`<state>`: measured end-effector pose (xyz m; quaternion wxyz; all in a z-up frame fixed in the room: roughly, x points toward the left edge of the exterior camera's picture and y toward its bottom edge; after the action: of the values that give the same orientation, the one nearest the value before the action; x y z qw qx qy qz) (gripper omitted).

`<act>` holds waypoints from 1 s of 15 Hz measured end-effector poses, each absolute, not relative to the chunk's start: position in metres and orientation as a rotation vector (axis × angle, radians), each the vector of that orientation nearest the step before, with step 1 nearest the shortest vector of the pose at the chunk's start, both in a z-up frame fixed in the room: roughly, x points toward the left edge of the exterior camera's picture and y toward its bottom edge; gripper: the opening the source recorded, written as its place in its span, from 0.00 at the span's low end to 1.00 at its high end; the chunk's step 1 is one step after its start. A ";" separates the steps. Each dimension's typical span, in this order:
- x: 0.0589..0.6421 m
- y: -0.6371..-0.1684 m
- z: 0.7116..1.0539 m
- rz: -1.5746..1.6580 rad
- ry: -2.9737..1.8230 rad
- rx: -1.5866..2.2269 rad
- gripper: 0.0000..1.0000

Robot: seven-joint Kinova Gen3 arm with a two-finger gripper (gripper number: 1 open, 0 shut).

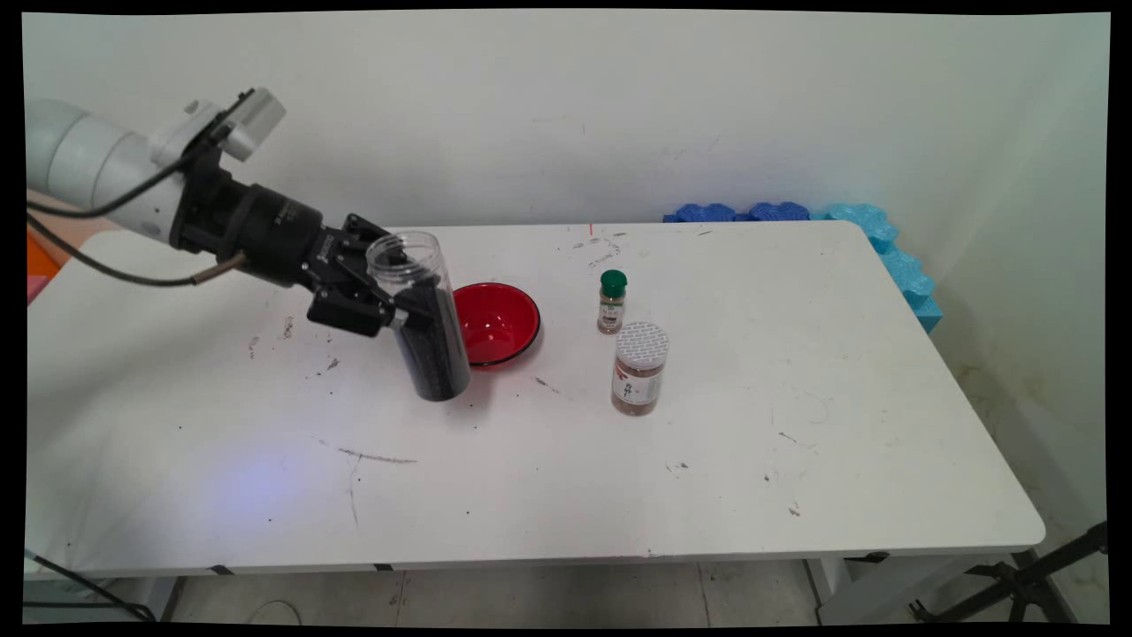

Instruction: Pour the black seasoning powder in the red bowl

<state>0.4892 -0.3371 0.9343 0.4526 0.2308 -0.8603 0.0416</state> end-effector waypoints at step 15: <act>0.504 -0.366 0.940 -0.048 -1.973 0.912 0.00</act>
<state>0.5040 -0.3660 0.9398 0.4651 0.3716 -0.8033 -0.0197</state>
